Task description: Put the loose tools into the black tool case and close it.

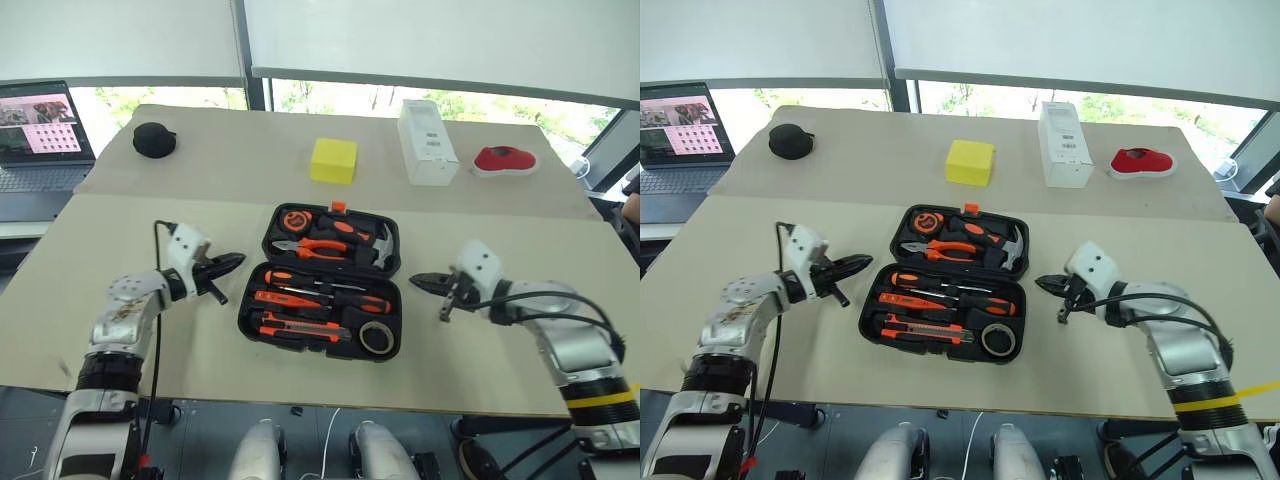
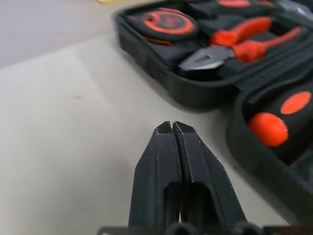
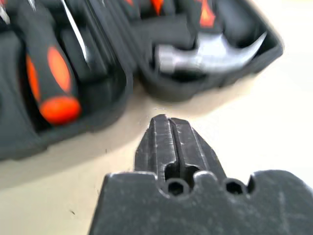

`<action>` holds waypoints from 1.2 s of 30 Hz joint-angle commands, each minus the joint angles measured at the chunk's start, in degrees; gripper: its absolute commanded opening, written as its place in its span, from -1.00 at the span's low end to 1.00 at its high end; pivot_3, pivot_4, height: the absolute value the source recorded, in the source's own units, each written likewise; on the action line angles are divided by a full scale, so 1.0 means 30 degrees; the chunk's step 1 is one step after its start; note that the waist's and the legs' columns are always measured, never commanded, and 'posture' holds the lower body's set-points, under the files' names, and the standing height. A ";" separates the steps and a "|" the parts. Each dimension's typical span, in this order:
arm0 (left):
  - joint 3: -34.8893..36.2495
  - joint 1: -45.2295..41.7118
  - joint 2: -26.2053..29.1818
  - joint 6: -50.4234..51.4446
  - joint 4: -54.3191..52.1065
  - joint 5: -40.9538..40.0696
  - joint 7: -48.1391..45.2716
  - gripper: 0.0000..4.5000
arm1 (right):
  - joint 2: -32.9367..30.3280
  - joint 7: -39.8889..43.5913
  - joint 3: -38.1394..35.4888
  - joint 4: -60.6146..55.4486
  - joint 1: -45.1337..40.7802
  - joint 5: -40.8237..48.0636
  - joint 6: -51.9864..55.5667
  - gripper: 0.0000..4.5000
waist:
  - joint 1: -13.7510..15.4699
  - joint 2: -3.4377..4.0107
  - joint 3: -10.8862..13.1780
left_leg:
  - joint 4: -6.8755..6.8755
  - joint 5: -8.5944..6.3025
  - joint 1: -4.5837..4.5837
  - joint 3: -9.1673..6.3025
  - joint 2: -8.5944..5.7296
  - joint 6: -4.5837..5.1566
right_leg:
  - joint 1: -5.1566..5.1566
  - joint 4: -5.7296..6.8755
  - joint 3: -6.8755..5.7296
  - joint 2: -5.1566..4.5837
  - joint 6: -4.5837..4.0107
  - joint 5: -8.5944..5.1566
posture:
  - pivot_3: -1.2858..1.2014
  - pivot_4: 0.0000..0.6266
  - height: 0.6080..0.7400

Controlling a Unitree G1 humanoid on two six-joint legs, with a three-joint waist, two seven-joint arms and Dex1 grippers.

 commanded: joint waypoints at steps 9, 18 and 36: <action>-0.1900 0.0980 0.0277 0.0620 -0.2073 -0.0088 -0.3595 -1.00 | 0.0780 0.0402 0.0311 -0.1832 0.0615 0.0443 0.0240 -0.99 | -0.0095 0.0005 0.0000 | -0.0024 -0.0003 0.0001 -0.0004 0.0007 0.0002 | 0.0008 -0.0031 0.0001 -0.0001 0.0002 -0.0002 | 0.03 -0.52 1.00; -0.0702 0.2908 0.1876 0.5037 -0.5003 -0.2039 -0.4106 -1.00 | 0.0166 0.1073 -0.1939 -0.3272 0.1635 0.2963 0.2327 -0.87 | -0.0090 0.0001 0.0003 | -0.0020 -0.0003 0.0001 -0.0012 0.0010 0.0003 | 0.0015 -0.0030 -0.0002 -0.0005 0.0002 -0.0002 | 0.03 -0.52 1.00; 0.0111 -0.3794 0.3154 1.9711 -0.6291 -0.3562 0.3290 0.98 | -0.1554 -0.2208 -0.0057 -0.2673 -0.7992 0.6669 2.1662 0.89 | -0.0114 -0.0102 0.0094 | -0.0006 0.0010 0.0035 -0.0111 0.0011 0.0003 | 0.0022 0.0015 0.0017 0.0020 -0.0009 0.0000 | 0.03 -0.52 1.00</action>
